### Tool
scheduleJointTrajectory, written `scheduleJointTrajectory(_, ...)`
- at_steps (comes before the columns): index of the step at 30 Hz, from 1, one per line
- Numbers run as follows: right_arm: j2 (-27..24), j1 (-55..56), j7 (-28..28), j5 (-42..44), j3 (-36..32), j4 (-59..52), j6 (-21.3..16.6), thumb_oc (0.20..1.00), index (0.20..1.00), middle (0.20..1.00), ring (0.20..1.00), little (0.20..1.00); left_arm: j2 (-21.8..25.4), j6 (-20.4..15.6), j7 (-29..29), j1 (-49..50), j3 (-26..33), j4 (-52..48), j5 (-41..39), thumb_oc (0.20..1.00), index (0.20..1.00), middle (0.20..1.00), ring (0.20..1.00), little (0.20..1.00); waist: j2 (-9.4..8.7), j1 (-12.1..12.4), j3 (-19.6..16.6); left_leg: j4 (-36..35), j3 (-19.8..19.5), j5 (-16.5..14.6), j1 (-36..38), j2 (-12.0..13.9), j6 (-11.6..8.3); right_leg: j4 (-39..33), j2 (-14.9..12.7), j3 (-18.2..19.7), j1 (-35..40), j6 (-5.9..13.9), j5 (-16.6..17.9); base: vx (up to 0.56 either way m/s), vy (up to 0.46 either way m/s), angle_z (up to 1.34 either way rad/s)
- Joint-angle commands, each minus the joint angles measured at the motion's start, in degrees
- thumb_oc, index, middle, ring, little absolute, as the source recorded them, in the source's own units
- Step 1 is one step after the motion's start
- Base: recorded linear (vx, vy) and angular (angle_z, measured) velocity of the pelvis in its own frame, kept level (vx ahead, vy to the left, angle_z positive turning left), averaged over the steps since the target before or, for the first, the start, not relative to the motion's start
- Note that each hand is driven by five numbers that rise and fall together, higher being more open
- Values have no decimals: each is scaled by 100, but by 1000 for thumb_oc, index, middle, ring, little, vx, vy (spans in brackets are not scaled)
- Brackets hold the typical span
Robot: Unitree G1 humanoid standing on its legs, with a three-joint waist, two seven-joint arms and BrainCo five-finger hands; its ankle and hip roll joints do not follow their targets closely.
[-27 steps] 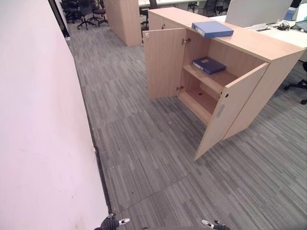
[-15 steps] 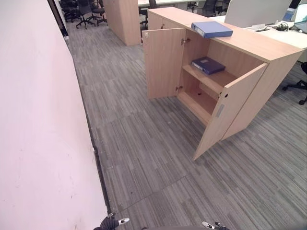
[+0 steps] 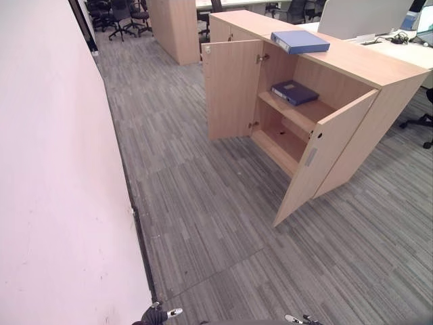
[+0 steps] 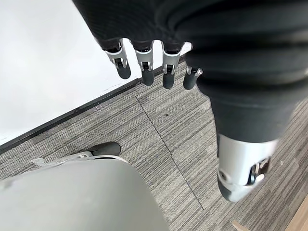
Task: Put the empty folder in the office cabinet
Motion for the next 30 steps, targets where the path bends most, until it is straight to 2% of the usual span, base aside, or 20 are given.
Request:
scheduleJointTrajectory(1, -96, -397, 6, 57, 2, 156, -51, 1000, 1000, 1000, 1000, 1000, -1, -89, -22, -449, 78, 137, -64, 1000, 1000, 1000, 1000, 1000, -37, -63, 166, 68, -45, -204, 201, 569, -497, 52, -341, 50, -117, 523, 68, -8, -49, 3)
scheduleJointTrajectory(9, -133, -435, 23, 135, -24, 172, -59, 1000, 1000, 1000, 1000, 1000, 37, -71, -30, -516, 90, 147, -113, 1000, 1000, 1000, 1000, 1000, -24, -58, 219, 179, -76, -131, 146, 717, -604, 55, -218, 28, -113, 433, -6, 0, -73, 7)
scheduleJointTrajectory(11, -148, -448, 31, 173, -27, 158, -75, 1000, 1000, 1000, 1000, 1000, 36, -69, -55, -525, 83, 131, -146, 1000, 1000, 1000, 1000, 1000, -18, -53, 257, 416, -121, -166, 76, 815, -657, 61, -139, 42, -98, 369, -53, 8, -152, 7)
scheduleJointTrajectory(15, -181, -527, 36, 222, -5, 125, -96, 1000, 1000, 1000, 1000, 1000, 42, -68, -67, -566, 43, 49, -269, 1000, 1000, 1000, 1000, 1000, -59, -24, 444, 1380, -240, -270, -387, 953, -772, 136, -26, 142, -105, 198, -148, -36, -148, 5)
scheduleJointTrajectory(18, -250, -607, 1, 275, -52, 146, -101, 1000, 1000, 1000, 1000, 1000, 11, -65, -58, -643, 3, 17, -339, 1000, 1000, 1000, 1000, 1000, -100, 43, 678, 2488, -493, 149, -1015, 968, -808, 115, 18, 169, 33, 44, -167, -5, -141, 5)
scheduleJointTrajectory(21, -303, -598, -12, 313, -74, 147, -89, 1000, 1000, 1000, 1000, 1000, 6, -73, -34, -656, 10, -20, -422, 1000, 1000, 1000, 1000, 1000, -122, 43, 750, 2927, -580, 344, -1351, 902, -717, 170, 34, 170, 81, -29, -254, 47, -65, -3)
scheduleJointTrajectory(22, -303, -599, -12, 313, -74, 147, -89, 1000, 1000, 1000, 1000, 1000, 6, -72, -33, -657, 9, -21, -423, 1000, 1000, 1000, 1000, 1000, -122, 42, 750, 2938, -581, 337, -1356, 901, -715, 174, 33, 169, 79, -28, -259, 46, -21, -5)
scheduleJointTrajectory(24, -306, -604, -15, 303, -79, 185, -67, 1000, 1000, 1000, 1000, 1000, -7, -79, -30, -650, 9, -46, -440, 1000, 1000, 1000, 1000, 1000, -160, 120, 768, 2847, -620, 209, -1674, 684, -636, 223, 30, 257, 93, -15, -339, 92, -20, 1)
scheduleJointTrajectory(25, -302, -599, -24, 292, -75, 207, -60, 1000, 1000, 1000, 1000, 1000, -5, -80, -28, -646, 12, -37, -441, 1000, 1000, 1000, 1000, 1000, -186, 148, 756, 2705, -579, 140, -1759, 704, -633, 218, 16, 281, 115, 13, -371, 216, 30, -1)
scheduleJointTrajectory(26, -307, -597, -41, 267, -91, 221, -54, 1000, 1000, 1000, 1000, 1000, 14, -75, -28, -652, 25, 13, -430, 1000, 1000, 1000, 1000, 1000, -224, 197, 717, 2354, -470, 203, -1937, 878, -691, 211, 7, 304, 206, 50, -464, 252, 80, -3)
scheduleJointTrajectory(29, -272, -597, -70, 291, -59, 182, -70, 1000, 1000, 1000, 1000, 1000, 36, -63, 4, -645, 20, -9, -496, 1000, 1000, 1000, 1000, 1000, -133, 317, 743, 1469, -698, 794, -2098, 1165, -823, 333, 122, 451, 385, 90, -694, 260, 108, -22)
scheduleJointTrajectory(30, -255, -610, -73, 314, -26, 162, -78, 1000, 1000, 1000, 1000, 1000, 56, -68, 11, -651, 28, -14, -527, 1000, 1000, 1000, 1000, 1000, -109, 359, 760, 1180, -813, 893, -2203, 1289, -851, 395, 168, 544, 441, 104, -796, 246, 102, -39)
